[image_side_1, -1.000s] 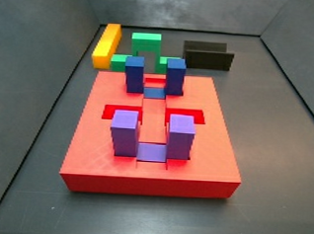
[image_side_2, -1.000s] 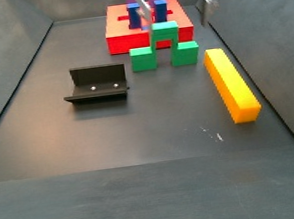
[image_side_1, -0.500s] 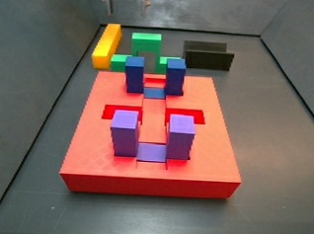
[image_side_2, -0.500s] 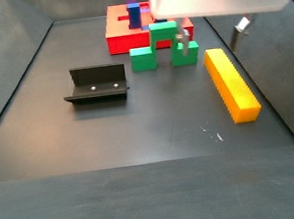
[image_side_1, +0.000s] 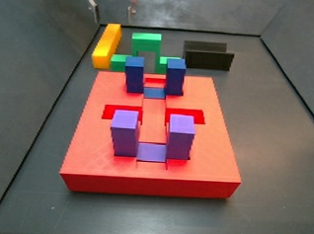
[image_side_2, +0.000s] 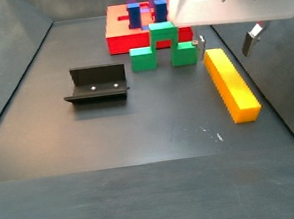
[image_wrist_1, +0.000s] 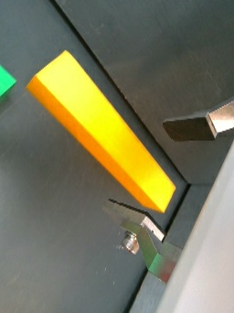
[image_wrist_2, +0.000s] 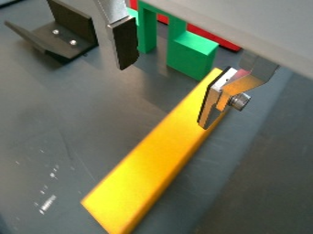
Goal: Pick up the yellow object. Move up. Move to above the board. Insert the yellow object.
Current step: Pick up the yellow object.
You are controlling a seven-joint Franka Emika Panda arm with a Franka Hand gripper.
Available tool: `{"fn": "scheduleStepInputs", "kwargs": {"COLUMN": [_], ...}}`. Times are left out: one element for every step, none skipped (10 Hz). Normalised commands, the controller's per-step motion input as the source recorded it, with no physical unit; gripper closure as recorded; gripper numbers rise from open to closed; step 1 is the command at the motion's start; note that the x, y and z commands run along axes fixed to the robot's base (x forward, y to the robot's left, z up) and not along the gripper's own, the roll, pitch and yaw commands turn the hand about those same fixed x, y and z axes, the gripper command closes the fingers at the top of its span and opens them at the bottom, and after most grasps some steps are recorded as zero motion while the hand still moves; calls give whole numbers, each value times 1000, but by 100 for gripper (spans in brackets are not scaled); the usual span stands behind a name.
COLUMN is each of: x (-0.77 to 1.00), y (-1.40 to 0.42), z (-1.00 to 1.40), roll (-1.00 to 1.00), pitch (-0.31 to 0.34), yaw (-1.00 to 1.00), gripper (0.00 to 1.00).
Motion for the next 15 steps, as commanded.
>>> {"fn": "scheduleStepInputs", "kwargs": {"x": [-174,-151,-86,0,-83,-131,-97,-154,-180,-177,-86,0,114,220,63], "y": [0,0,0,3,71,80,34,29,23,26,29,49,54,0,0], "z": [-240,-234,-229,-254,-303,-294,-229,-194,-140,-177,-231,-277,-257,-211,-220], "roll": [0,0,0,0,0,0,0,0,-6,0,0,0,0,0,0], "pitch": [-70,-66,-47,-27,-53,-67,-59,-66,-67,-69,-76,-70,-53,-36,-44], "yaw": [0,0,0,0,0,0,0,0,0,0,0,0,26,49,34], "gripper": [0,0,0,0,0,0,0,0,0,0,0,0,0,0,0]}}
